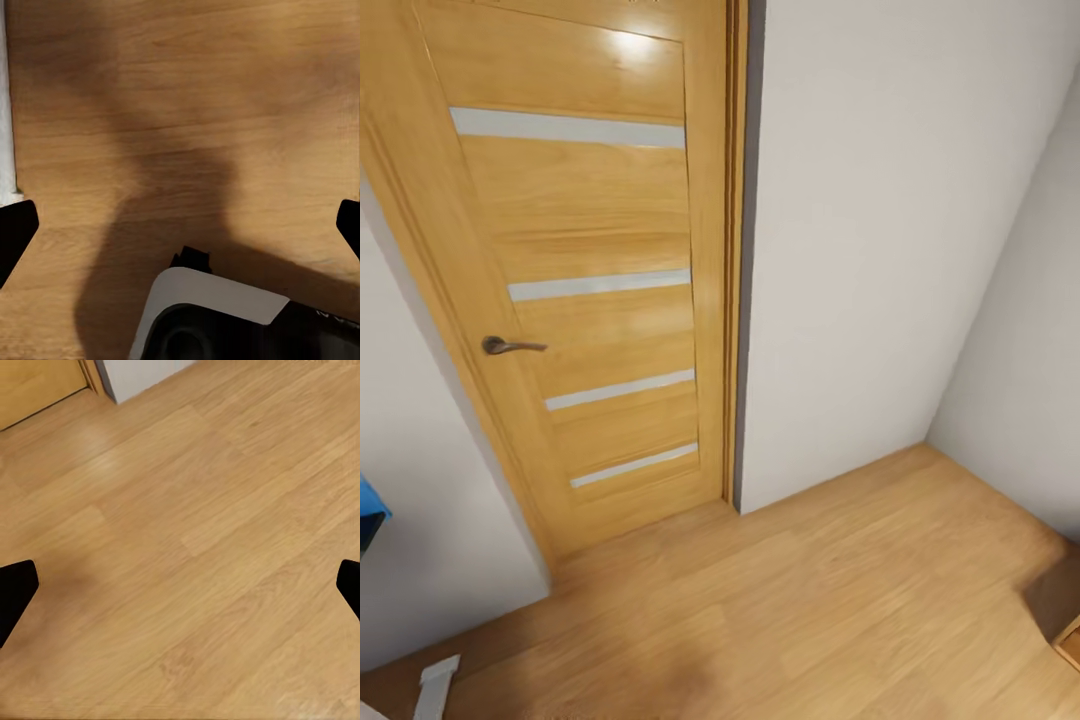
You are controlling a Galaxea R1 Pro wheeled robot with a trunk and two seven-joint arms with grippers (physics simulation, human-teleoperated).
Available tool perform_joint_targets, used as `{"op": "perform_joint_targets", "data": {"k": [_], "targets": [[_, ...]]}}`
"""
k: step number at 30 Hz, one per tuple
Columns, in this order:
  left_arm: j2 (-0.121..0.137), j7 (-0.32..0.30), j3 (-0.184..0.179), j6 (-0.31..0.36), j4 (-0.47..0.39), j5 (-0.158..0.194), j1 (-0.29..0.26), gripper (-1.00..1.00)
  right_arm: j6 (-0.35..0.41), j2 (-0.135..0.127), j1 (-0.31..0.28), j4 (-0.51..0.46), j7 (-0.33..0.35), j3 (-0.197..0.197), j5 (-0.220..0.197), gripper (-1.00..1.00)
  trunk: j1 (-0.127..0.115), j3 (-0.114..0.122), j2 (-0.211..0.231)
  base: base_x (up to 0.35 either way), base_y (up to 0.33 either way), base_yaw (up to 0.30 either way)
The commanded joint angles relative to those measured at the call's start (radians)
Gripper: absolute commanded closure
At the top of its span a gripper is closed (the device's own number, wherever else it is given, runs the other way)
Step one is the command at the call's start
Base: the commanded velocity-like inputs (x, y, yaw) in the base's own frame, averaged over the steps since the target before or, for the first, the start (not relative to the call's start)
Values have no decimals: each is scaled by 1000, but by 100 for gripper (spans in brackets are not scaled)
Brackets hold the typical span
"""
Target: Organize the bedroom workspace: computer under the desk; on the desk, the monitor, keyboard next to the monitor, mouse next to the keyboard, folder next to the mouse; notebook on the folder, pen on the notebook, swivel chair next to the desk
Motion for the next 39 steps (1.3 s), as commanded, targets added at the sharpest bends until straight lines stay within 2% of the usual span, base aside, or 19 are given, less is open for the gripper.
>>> {"op": "perform_joint_targets", "data": {"k": [1, 3, 7, 12, 21, 25, 26, 32, 39], "targets": [[0, 0, -2, -34, 48, 5, -1, -100, -5, 2, 0, 0, -4, 4, -3, -100, 0, -1, -1, 1, -1, 269], [1, -1, -2, -135, 134, 4, -1, -100, -27, 4, 0, 1, -6, 4, -3, -100, 0, -1, -1, 1, 0, 275], [2, -1, -4, -204, 189, 5, -2, -100, -54, 6, 0, 3, -6, 4, -3, -100, 0, -1, -1, 0, 0, 281], [2, -1, -3, -211, 194, 6, -1, -100, -58, 6, 0, 3, -6, 4, -3, -100, 0, -1, -1, 81, -29, 285], [1, 0, -2, -211, 195, 6, -2, -100, -60, 7, 0, 3, -6, 4, -3, -100, 0, -1, -1, 282, -101, 286], [1, 1, -2, -211, 195, 6, -2, -100, -79, 15, 0, 4, -7, 4, -2, -100, 0, -1, -1, 302, -129, 286], [1, 1, -2, -211, 195, 6, -2, -100, -117, 19, 0, 29, -7, 5, 13, -100, 0, -1, -1, 302, -181, 286], [1, 1, -2, -211, 195, 6, -2, -100, -177, 25, 0, 62, -8, 5, 65, -100, 0, -1, -1, 301, -195, 286], [2, 0, -2, -210, 195, 6, -2, -100, -190, 27, 0, 67, -8, 4, 77, -100, 0, -1, -1, 279, -205, 287]]}}
